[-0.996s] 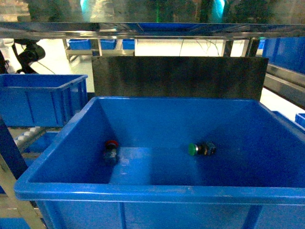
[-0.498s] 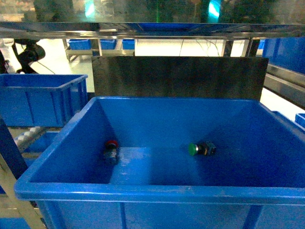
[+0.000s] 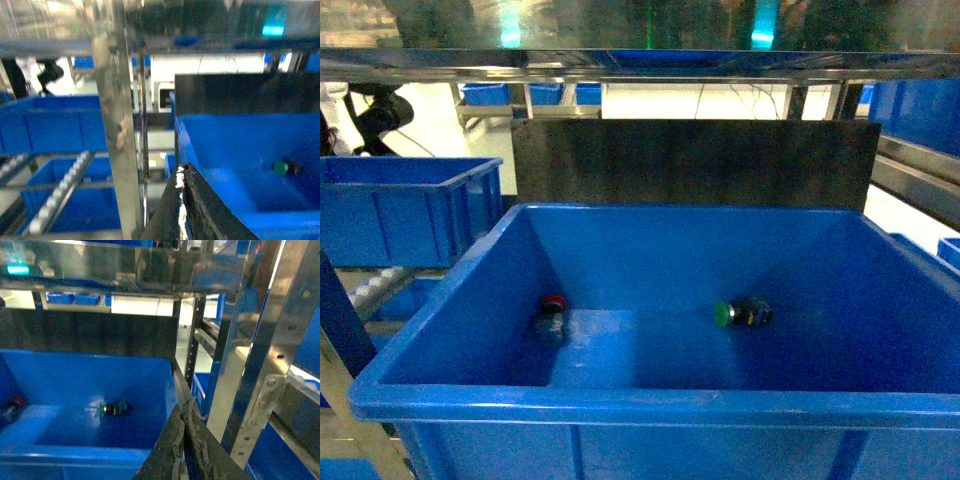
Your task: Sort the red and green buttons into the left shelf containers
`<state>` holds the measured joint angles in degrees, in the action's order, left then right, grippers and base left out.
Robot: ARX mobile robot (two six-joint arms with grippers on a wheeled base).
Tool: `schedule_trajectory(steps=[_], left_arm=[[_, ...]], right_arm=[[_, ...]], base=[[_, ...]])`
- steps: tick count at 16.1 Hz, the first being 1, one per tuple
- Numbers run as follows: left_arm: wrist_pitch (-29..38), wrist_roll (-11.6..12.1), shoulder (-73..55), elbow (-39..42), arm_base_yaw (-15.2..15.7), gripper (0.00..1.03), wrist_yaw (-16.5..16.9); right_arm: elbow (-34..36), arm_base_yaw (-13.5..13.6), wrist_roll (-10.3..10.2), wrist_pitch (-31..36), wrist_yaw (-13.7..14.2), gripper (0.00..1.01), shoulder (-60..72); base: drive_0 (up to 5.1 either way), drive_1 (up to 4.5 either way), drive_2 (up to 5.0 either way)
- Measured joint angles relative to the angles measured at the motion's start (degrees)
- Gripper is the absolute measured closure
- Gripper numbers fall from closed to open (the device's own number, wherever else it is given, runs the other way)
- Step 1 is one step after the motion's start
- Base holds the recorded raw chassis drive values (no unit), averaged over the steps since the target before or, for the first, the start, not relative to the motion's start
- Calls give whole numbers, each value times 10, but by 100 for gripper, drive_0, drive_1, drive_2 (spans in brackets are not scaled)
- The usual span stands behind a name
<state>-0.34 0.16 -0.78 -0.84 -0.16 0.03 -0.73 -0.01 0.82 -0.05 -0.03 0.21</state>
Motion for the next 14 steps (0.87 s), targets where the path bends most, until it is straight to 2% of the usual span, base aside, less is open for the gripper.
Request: schedule_trajectory(steps=[11,12,14], left_arm=[[1,0,2,0,0,101,0],[1,0,2,0,0,97,0],[1,0,2,0,0,71,0]], right_arm=[[0,0,0,-2,0,99,0],[0,0,0,-2,0,97,0],[0,0,0,-2,0,72,0]], base=[[0,0,0],[0,0,0],[0,0,0]])
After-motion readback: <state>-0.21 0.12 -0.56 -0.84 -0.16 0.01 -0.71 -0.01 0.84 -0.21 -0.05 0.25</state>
